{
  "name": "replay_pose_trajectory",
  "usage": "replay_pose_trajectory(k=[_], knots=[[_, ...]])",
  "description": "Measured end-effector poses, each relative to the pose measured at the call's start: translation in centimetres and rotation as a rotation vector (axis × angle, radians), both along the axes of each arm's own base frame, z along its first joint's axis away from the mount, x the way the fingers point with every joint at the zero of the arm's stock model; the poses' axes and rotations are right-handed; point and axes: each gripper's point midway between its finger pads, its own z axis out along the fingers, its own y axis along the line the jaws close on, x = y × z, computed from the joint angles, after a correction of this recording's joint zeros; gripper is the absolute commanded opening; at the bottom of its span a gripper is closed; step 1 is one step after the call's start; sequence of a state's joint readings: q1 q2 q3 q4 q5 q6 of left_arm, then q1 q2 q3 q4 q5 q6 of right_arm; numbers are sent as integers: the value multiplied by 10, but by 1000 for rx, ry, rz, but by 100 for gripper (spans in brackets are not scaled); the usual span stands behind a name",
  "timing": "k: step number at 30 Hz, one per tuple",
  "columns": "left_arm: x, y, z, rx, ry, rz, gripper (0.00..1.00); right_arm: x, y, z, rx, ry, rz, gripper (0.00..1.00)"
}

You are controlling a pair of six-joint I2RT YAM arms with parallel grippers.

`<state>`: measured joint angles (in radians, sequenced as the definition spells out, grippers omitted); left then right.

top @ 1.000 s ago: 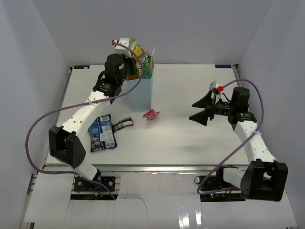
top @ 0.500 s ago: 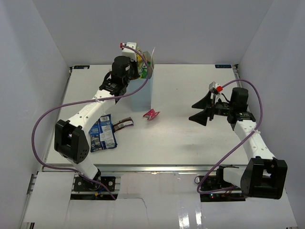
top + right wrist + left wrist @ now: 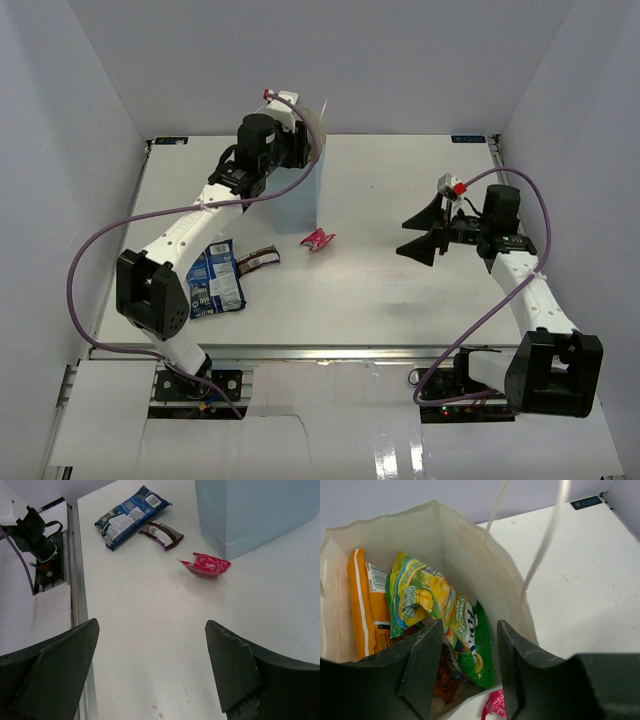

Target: Place the snacks into the paper bag

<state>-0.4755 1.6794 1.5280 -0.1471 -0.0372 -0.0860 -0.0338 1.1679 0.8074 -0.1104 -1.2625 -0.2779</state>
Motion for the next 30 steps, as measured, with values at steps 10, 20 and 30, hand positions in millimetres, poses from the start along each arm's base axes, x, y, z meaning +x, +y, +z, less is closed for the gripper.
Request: replay_pose_trajectory(k=[10,20,30], knots=[[-99,23,115,-152,-180,-125,82,-40,75,-36,-310,-358,381,93],[-229,110,46,-261,-152,20,84,-9,142,-130,-780,-697,604,95],[-232,130,-60,-174,96,167,83,61,184,-157,-948,-771,505,70]])
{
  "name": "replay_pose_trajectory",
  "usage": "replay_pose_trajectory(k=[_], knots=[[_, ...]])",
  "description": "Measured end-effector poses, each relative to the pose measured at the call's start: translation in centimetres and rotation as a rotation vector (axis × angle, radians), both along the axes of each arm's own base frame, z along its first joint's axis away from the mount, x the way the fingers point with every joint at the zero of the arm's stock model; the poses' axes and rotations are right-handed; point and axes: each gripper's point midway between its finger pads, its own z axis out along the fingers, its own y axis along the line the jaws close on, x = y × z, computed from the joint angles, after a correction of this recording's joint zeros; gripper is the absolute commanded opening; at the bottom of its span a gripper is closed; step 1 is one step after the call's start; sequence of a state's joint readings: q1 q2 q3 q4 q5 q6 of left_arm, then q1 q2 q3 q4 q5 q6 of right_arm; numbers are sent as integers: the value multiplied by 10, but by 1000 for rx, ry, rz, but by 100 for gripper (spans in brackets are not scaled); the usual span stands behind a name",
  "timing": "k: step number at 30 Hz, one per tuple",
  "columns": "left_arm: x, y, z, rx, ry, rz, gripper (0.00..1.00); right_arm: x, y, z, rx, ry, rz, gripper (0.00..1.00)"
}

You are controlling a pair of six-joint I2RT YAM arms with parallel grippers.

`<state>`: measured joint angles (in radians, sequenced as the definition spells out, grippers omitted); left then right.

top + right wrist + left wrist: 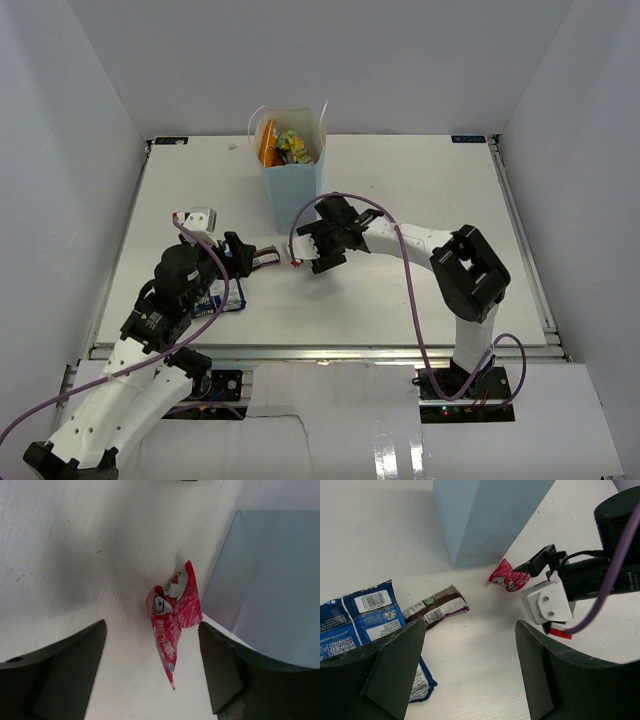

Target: Place the snacks into the paper bag

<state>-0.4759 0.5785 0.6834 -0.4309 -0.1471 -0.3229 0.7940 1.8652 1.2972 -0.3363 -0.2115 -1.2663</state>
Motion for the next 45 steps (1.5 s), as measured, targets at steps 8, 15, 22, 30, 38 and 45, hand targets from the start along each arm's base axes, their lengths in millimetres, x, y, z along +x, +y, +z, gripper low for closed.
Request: replay_pose_trajectory(k=[8,15,22,30,38,45], knots=[[1,9,2,2,-9,51,82,15,3,-32,-61,26,-47,22],[0,14,6,-2,-27,73,82,-1,0,-13,-3,76,-73,8],[0,16,7,-2,-30,87,82,-67,2,85,239,261,-32,8],[4,17,-1,14,-3,94,82,-47,31,279,703,331,-157,8],[7,20,-6,30,15,114,82,65,55,362,1056,272,-582,8],[8,24,-6,32,14,131,82,144,58,298,1075,180,-895,13]])
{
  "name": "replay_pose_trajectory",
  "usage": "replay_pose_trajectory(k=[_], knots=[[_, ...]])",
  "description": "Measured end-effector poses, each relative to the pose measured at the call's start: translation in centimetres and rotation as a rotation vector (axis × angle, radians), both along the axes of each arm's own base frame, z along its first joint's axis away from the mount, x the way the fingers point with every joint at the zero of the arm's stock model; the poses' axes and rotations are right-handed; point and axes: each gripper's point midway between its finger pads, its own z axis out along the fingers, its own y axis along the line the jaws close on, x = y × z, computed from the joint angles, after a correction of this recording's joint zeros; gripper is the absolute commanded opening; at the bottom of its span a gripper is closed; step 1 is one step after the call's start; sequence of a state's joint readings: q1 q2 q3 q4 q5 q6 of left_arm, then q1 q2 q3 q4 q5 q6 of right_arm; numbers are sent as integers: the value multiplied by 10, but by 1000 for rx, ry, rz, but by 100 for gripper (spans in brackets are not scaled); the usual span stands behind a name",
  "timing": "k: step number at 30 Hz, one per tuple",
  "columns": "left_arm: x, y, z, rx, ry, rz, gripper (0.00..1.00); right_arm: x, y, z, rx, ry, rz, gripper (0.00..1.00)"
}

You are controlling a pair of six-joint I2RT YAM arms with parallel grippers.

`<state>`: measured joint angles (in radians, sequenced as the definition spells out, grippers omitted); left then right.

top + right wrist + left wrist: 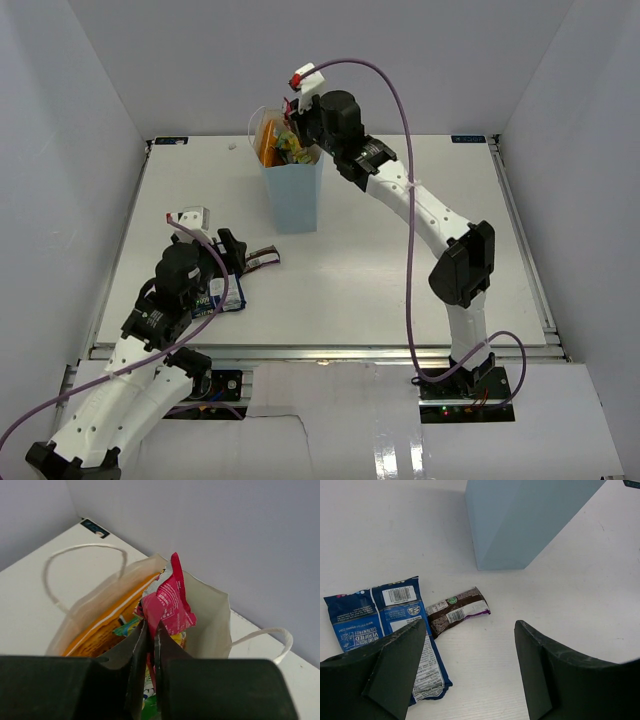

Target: Place the snacks into the paper bag

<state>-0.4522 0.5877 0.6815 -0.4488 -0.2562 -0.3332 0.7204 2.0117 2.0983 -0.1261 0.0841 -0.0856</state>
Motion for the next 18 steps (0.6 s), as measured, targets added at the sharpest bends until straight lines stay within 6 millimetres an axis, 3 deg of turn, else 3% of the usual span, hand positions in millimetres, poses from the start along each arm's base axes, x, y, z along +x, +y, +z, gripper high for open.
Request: replay_pose_trajectory(k=[1,2,4,6,8,14,16,18], knots=[[0,0,0,0,1,1,82,8,-2,-8,-8,4,-31,19],[0,1,0,1,2,2,81,15,-4,-14,-11,6,-57,35],[1,1,-1,2,5,4,82,24,-7,-21,-15,6,-93,60],[2,1,-3,5,10,5,82,28,-10,-24,-18,-4,-113,72],[2,1,-4,8,15,5,82,30,-12,-25,-14,-9,-120,78],[7,5,-11,21,39,37,80,19,-18,-21,-14,3,-99,79],[11,7,-18,28,66,61,79,0,-20,-14,-21,12,-37,78],[16,10,-30,37,109,92,79,-33,-25,-3,-43,-3,79,80]])
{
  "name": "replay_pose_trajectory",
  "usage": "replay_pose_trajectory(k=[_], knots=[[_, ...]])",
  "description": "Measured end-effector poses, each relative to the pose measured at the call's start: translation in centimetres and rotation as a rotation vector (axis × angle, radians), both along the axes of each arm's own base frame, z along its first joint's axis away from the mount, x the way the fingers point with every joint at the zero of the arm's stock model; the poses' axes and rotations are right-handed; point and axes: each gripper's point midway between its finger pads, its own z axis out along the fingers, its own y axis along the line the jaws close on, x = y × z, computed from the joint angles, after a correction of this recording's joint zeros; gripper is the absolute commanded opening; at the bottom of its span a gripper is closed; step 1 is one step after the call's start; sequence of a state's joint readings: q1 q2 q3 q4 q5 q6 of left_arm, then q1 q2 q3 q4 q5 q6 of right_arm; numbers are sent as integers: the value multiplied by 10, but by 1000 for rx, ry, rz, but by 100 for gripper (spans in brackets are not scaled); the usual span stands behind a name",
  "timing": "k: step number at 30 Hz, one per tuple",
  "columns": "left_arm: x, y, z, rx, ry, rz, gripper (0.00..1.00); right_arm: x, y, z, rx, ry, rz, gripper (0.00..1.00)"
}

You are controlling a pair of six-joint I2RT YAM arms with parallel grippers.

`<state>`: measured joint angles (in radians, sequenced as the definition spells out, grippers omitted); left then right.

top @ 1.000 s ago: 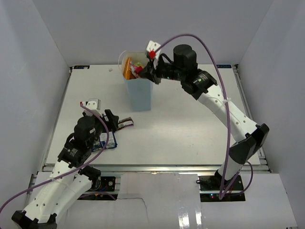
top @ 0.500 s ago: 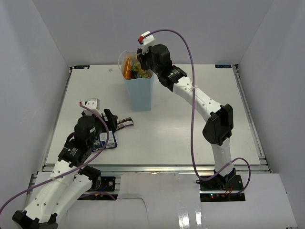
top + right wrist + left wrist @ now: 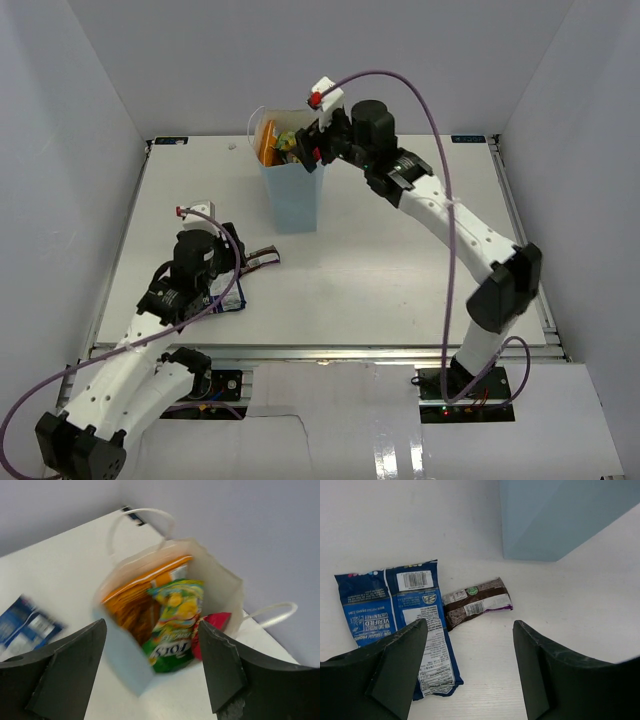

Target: Place the snacks into the paper bag

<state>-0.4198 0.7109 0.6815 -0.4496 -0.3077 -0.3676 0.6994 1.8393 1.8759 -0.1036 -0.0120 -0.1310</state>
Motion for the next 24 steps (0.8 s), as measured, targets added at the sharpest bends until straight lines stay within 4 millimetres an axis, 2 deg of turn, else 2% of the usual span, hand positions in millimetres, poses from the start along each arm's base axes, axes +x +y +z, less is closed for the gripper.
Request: replay_pose_trajectory(k=[4,6,8,11,15,17,19,20,24], knots=[[9,7,-33,37,132,74,78,-86,-23,22,-54,-59,261,96],[13,10,-50,58,210,107,78,-120,-36,28,-68,-113,344,98],[20,8,-63,68,277,131,77,-156,-56,11,-98,-132,417,98],[32,3,-77,87,352,154,77,-190,-80,-46,-160,-68,493,98],[53,4,-93,136,426,217,76,-218,-103,-140,-245,117,552,98],[61,9,-105,177,466,269,76,-229,-115,-170,-260,198,569,98],[64,17,-119,213,506,312,75,-233,-126,-178,-248,232,566,98],[63,21,-128,231,529,332,75,-232,-130,-176,-236,229,559,98],[53,36,-156,293,628,386,73,-227,-140,-155,-184,168,546,98]])
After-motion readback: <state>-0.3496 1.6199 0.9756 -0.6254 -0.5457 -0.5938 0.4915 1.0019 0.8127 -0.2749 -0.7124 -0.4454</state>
